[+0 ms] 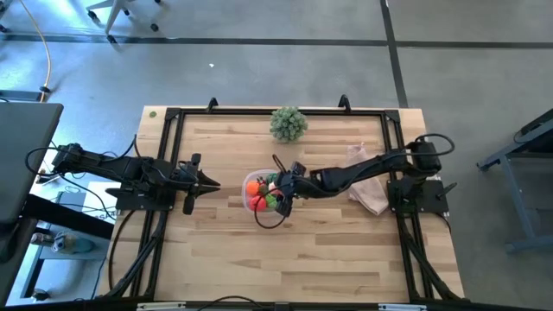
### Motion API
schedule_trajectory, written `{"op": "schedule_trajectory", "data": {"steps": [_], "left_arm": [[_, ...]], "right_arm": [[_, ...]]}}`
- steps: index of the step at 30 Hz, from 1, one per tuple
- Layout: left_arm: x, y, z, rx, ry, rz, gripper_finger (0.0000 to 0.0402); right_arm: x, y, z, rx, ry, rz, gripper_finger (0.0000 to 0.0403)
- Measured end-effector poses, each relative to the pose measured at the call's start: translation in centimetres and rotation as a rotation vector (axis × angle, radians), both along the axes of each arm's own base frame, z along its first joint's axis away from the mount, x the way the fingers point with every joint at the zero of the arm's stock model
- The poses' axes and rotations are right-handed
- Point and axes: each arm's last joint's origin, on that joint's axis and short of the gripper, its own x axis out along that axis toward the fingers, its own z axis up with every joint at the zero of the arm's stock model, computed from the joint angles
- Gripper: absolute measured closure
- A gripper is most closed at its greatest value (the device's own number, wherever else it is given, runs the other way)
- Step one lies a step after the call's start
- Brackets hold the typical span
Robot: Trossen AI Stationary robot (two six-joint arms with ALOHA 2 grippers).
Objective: Pick and placing Produce into tupperware
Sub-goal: Put the pink peach into the transparent bin
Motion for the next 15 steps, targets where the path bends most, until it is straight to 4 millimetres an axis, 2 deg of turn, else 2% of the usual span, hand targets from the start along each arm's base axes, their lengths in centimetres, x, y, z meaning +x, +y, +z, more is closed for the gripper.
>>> {"op": "schedule_trajectory", "data": {"steps": [15], "left_arm": [[0.0, 0.0, 0.0, 0.000, 0.001, -0.001, 0.0355]], "right_arm": [[0.5, 1.4, -1.5, -0.040, -0.004, -0.005, 0.0175]]}}
